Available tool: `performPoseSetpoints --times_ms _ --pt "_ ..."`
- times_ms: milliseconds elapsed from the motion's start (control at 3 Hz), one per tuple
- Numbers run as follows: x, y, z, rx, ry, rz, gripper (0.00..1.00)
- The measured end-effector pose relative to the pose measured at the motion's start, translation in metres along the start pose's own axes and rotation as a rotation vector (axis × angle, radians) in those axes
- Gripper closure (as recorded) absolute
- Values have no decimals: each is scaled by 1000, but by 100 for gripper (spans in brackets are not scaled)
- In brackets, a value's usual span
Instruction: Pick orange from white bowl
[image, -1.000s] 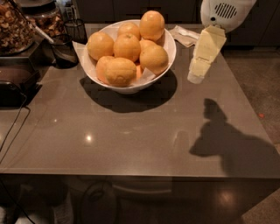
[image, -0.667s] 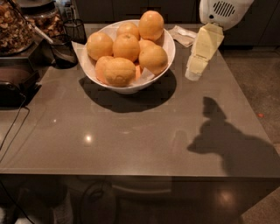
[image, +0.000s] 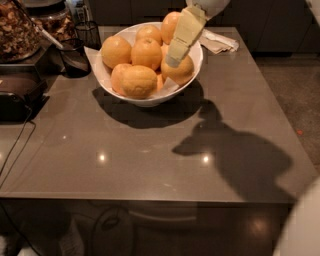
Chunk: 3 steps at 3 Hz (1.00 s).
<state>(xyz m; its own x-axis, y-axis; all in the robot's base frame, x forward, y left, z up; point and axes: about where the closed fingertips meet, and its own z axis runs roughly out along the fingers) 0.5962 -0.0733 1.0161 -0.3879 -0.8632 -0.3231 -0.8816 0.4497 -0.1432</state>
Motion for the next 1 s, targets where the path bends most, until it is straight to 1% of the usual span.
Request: performPoseSetpoints --times_ms 333,667,1000 --pt "-54 8 12 -59 -63 -26 0" --pt "-64 3 12 -39 -104 -22 0" --pt "-73 -5 21 -37 -125 40 0"
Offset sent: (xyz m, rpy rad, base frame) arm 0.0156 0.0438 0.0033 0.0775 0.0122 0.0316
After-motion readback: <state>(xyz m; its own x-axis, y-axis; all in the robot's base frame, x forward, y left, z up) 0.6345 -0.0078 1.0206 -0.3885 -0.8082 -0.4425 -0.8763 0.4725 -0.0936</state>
